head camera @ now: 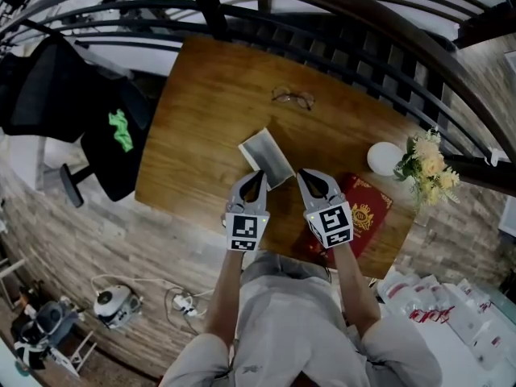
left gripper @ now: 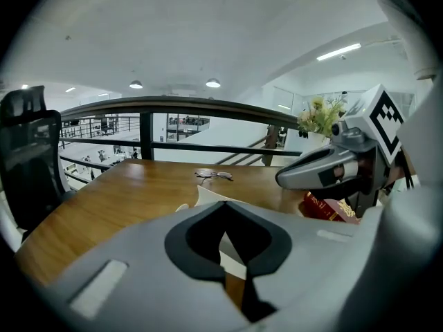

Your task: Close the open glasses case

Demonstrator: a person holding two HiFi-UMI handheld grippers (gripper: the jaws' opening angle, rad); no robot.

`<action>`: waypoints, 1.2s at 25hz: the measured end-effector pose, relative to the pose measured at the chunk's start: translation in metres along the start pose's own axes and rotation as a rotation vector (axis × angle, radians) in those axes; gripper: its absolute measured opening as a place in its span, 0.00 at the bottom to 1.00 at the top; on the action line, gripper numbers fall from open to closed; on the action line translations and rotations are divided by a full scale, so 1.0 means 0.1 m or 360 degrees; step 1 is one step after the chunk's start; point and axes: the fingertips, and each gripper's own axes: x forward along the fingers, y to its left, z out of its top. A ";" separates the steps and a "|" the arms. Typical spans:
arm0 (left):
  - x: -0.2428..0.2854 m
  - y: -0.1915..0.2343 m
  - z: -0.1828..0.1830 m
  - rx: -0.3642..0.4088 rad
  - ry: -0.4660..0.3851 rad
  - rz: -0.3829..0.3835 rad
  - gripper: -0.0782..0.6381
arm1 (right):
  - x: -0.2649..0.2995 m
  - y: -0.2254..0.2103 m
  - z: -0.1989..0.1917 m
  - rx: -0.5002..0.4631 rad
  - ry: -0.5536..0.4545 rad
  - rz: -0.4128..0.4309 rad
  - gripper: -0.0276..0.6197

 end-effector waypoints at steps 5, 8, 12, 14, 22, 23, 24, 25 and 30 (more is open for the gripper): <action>0.15 -0.01 -0.13 -0.0003 0.0045 -0.0009 0.14 | 0.14 -0.04 -0.13 0.0032 0.0043 0.0012 0.05; 0.21 -0.02 -0.19 -0.0004 0.0069 -0.0025 0.14 | 0.21 -0.05 -0.19 0.0040 0.0070 0.0017 0.05; 0.29 -0.06 -0.25 0.0007 0.0111 -0.0047 0.14 | 0.29 -0.05 -0.28 0.0052 0.0099 0.0026 0.05; 0.33 -0.08 -0.27 0.0005 0.0128 -0.0059 0.14 | 0.33 -0.06 -0.31 0.0064 0.0108 0.0030 0.05; 0.50 -0.16 -0.32 0.0013 0.0184 -0.0099 0.14 | 0.42 -0.10 -0.39 0.0111 0.0121 0.0042 0.05; 0.51 -0.17 -0.32 0.0012 0.0189 -0.0101 0.14 | 0.42 -0.10 -0.39 0.0110 0.0121 0.0048 0.05; 0.51 -0.17 -0.33 0.0010 0.0192 -0.0101 0.14 | 0.42 -0.09 -0.39 0.0110 0.0120 0.0054 0.05; 0.52 -0.17 -0.33 0.0007 0.0194 -0.0101 0.14 | 0.42 -0.08 -0.39 0.0110 0.0120 0.0059 0.05; 0.54 -0.22 -0.33 -0.0003 0.0192 -0.0115 0.14 | 0.43 -0.03 -0.39 0.0107 0.0124 0.0083 0.05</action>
